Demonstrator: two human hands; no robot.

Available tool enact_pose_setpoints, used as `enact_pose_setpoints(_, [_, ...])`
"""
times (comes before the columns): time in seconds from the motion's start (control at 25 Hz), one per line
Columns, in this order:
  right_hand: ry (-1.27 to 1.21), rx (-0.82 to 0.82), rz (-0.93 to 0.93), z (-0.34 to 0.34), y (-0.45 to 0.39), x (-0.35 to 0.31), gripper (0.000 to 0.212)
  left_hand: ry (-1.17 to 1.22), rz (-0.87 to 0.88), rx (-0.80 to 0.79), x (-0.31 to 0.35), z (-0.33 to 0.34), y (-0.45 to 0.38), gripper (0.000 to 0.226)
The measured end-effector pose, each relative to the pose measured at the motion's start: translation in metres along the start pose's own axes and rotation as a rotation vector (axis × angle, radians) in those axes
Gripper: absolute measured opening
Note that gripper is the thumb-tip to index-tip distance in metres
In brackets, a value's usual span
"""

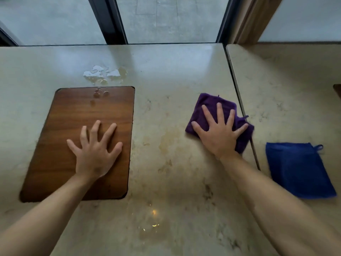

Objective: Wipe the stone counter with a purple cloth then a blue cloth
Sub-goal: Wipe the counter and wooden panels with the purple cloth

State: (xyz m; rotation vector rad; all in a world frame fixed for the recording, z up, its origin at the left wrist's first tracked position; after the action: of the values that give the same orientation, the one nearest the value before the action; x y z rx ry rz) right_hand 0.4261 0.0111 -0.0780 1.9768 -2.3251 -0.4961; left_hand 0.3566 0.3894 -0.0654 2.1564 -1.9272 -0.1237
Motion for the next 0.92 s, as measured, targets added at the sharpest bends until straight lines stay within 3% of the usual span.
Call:
enact_pose_setpoints(0.24, [-0.049, -0.079, 0.021, -0.054, -0.218, -0.050, 0.082, -0.074, 0.010, -0.069, -0.007, 0.012, -0.009, 0.075])
enact_pose_setpoints(0.48, [0.003, -0.097, -0.076, -0.079, -0.322, -0.110, 0.074, -0.074, -0.021, -0.041, -0.011, 0.018, -0.011, 0.074])
enact_pose_setpoints(0.68, [0.060, -0.108, -0.283, -0.062, -0.264, -0.123, 0.066, -0.051, 0.003, -0.054, -0.004, 0.010, -0.012, 0.074])
enact_pose_setpoints(0.92, [0.083, -0.065, -0.321, -0.003, -0.037, -0.081, 0.060, -0.045, 0.026, -0.020, -0.005, 0.010, -0.010, 0.073])
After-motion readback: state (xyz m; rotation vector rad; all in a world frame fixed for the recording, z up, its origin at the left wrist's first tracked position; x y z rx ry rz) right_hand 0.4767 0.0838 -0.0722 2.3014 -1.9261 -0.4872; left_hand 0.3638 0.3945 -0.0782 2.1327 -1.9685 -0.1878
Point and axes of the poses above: each hand's wrist, its own y-axis away from the middle knuckle, its own z-axis out of the palm, x = y × z, the point moved 7 cm from there along -y, towards the middle knuckle, and after that the axes turned 9 degrees about -x, right-handed, at the moved point
